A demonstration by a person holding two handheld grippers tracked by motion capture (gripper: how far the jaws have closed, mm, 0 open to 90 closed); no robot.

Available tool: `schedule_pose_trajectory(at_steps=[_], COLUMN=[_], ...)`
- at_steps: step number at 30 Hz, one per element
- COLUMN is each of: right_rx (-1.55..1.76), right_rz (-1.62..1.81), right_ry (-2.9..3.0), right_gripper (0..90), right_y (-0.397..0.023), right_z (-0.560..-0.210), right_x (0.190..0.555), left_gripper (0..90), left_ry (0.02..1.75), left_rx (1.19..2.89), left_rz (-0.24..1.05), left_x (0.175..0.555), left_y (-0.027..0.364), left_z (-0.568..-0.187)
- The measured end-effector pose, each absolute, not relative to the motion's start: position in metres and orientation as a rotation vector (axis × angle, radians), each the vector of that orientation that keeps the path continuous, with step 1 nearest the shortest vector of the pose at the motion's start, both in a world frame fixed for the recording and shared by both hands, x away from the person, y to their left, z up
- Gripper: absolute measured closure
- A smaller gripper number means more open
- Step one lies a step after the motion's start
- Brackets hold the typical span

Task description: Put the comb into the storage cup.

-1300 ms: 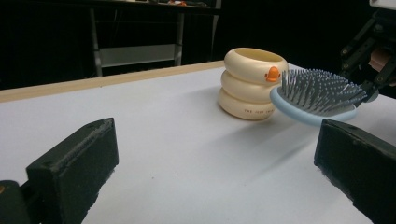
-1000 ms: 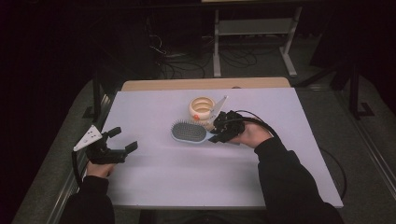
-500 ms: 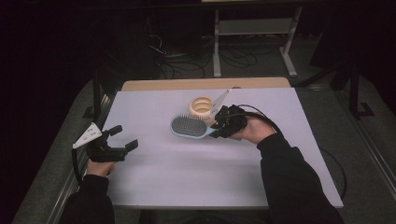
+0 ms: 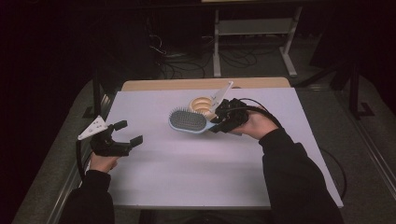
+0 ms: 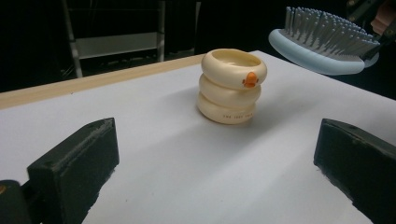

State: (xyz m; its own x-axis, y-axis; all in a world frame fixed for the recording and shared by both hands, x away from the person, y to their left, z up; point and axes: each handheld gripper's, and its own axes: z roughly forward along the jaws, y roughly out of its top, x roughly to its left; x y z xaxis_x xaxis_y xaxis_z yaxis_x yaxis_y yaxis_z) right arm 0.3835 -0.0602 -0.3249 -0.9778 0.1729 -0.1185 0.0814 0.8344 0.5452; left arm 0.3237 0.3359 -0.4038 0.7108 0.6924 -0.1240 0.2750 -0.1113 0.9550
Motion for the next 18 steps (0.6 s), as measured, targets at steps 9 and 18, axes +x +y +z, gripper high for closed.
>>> schedule_pose_trajectory(at_steps=[9, 18], right_rx=[0.200, 0.192], right_rz=[0.837, 0.843], right_ry=[2.832, 2.820], right_gripper=[68.3, 68.4], right_y=[-0.058, -0.057], right_z=[-0.316, -0.307], right_x=[0.385, 0.385], left_gripper=[1.6, 1.5], left_ry=[0.760, 0.736], left_rx=[1.668, 1.682], left_rz=[0.352, 0.334], left_x=[0.332, 0.338], left_y=[0.323, 0.311], left_z=[-0.389, -0.372])
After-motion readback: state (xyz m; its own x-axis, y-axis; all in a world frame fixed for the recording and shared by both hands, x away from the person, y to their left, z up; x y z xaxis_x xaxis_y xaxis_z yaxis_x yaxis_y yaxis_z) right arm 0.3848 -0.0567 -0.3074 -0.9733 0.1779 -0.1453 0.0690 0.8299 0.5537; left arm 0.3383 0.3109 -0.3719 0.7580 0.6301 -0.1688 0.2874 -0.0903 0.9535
